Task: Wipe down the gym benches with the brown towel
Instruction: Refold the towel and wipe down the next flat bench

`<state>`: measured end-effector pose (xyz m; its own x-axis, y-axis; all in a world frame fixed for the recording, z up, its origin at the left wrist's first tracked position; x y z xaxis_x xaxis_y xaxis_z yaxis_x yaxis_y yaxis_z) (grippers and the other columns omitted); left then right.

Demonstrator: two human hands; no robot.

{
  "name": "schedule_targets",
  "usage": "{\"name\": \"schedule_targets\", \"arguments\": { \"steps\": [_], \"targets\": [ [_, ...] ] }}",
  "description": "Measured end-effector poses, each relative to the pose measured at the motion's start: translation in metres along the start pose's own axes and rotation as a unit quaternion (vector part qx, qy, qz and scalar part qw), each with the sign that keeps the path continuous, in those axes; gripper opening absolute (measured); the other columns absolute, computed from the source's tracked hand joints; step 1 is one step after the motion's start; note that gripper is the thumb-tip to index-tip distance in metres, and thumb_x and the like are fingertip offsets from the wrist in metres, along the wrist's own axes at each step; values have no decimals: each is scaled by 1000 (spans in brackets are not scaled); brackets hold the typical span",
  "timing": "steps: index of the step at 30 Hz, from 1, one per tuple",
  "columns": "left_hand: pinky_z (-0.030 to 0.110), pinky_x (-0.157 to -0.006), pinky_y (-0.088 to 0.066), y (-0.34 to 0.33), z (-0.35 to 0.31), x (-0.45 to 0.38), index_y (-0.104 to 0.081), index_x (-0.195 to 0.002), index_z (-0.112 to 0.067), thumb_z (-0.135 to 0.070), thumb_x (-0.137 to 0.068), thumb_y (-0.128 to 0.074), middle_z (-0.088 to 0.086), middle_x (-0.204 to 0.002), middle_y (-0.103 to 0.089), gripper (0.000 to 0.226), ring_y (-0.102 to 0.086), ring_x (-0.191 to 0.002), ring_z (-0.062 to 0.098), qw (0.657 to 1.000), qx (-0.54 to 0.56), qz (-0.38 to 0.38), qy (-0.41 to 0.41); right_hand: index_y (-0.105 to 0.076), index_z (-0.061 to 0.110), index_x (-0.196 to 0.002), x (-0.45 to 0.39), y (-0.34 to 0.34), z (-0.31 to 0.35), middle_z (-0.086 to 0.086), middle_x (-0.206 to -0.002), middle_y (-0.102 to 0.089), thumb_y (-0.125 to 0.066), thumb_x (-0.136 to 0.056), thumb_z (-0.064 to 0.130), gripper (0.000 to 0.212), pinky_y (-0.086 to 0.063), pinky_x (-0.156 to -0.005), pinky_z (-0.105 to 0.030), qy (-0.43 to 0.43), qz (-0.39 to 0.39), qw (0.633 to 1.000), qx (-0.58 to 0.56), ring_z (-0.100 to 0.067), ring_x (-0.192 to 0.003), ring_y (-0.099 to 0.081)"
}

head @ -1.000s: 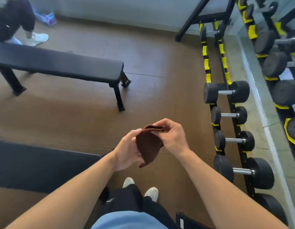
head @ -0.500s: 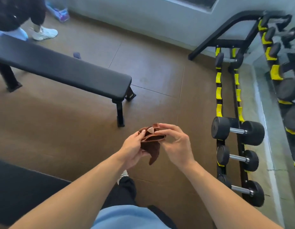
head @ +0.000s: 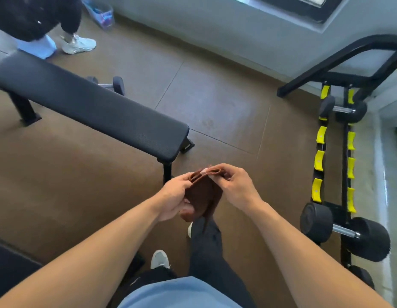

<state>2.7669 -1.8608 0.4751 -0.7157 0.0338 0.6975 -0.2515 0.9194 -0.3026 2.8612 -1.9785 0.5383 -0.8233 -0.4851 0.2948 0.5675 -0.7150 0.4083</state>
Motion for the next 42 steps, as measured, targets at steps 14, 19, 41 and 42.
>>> {"name": "schedule_targets", "arguments": {
  "steps": [14, 19, 41, 42],
  "targets": [
    [51, -99, -55, 33, -94, -99, -66, -123, -16, -41, -109, -31, 11, -118, -73, 45, -68, -113, 31, 993, 52, -98, 34, -64, 27, -87, -210, -5, -1, -4, -100, -73, -80, -90, 27, 17, -57, -79, -33, -70, 294, 944, 133, -22, -96, -67],
    [36, -97, -57, 97, -116, -120, -63, -131, -34, -32, -90, -77, -11, -120, -71, 43, -66, -111, 11, 958, -189, -215, -15, -63, 22, -94, -260, -40, 37, 13, -126, -68, -74, -96, 24, 11, -51, -81, -13, 40, 294, 935, 193, -8, -111, -62],
    [23, -104, -50, 276, -109, -259, -75, -116, -41, -13, -86, -80, -10, -127, -71, 41, -64, -120, 5, 908, -123, -398, -53, -69, 31, -112, -426, -153, -31, 24, -122, -57, -68, -91, 2, 36, -48, -101, -32, 120, 176, 950, 229, -11, -128, -55],
    [26, -105, -50, 273, -84, -274, -75, -117, -41, -14, -87, -78, -11, -127, -71, 40, -63, -121, 6, 913, -117, -389, -26, -67, 38, -109, -425, -158, -59, 31, -116, -53, -68, -92, 4, 38, -48, -99, -30, 102, 187, 947, 241, -11, -123, -56]
  ]
}}
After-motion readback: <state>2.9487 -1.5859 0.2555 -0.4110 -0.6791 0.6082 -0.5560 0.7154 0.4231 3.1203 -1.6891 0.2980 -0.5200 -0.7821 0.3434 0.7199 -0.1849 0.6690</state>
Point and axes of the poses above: each hand's wrist, its own x-axis away from the middle knuckle, its own y-axis out of the back of the hand, z = x × y, the point moved 10 cm from there along -x, towards the middle knuckle
